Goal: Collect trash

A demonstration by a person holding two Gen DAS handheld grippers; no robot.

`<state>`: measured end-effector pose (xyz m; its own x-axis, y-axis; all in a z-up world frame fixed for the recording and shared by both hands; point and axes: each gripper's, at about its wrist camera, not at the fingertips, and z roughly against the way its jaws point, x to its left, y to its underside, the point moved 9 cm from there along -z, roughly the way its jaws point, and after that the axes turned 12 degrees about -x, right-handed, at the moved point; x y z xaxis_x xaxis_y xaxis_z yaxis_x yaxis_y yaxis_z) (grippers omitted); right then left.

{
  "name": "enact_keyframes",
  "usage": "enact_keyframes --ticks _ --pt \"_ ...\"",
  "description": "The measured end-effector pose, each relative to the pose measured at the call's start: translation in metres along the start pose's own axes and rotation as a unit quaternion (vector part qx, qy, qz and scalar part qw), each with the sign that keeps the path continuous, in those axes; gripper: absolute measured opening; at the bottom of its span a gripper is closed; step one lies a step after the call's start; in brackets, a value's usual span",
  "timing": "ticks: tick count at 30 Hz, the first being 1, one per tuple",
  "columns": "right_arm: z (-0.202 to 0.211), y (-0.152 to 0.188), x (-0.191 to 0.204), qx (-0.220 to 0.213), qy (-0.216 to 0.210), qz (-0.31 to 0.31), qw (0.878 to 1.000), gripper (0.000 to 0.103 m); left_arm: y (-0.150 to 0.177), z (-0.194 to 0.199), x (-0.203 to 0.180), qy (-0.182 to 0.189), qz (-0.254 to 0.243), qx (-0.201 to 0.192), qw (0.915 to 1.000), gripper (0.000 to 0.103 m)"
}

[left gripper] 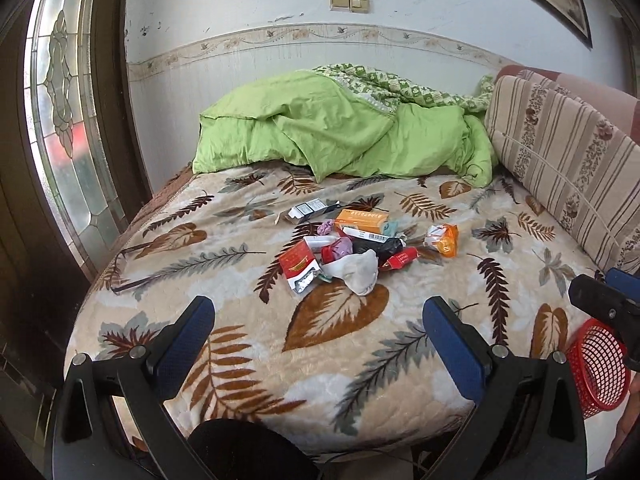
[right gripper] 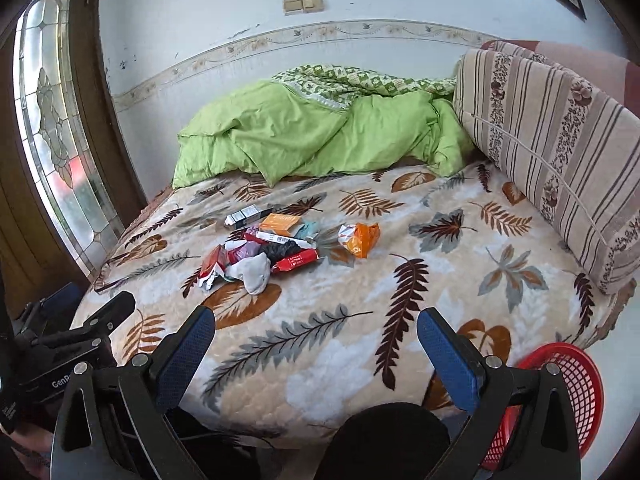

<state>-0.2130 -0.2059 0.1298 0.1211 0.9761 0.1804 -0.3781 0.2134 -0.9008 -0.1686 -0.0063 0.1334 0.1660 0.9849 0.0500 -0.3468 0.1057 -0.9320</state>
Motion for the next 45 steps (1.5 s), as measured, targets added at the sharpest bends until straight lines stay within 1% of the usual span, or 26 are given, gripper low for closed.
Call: enact_keyframes --ticks 7,13,39,45 --pt "0.006 0.002 -0.003 0.002 0.001 -0.013 1.0 0.102 0.002 0.002 0.001 0.003 0.0 0.005 1.0 0.103" --pt "0.009 0.001 0.0 0.0 0.002 -0.008 1.0 0.102 0.005 0.0 0.003 0.007 0.008 0.016 0.9998 0.103" --pt "0.008 0.0 0.005 0.006 0.004 -0.003 1.0 0.102 0.004 -0.001 0.005 0.008 0.008 0.019 0.9998 0.103" --pt "0.008 0.001 0.007 0.007 0.003 -0.003 1.0 0.102 0.01 -0.002 0.003 0.009 0.011 0.023 0.9996 0.103"
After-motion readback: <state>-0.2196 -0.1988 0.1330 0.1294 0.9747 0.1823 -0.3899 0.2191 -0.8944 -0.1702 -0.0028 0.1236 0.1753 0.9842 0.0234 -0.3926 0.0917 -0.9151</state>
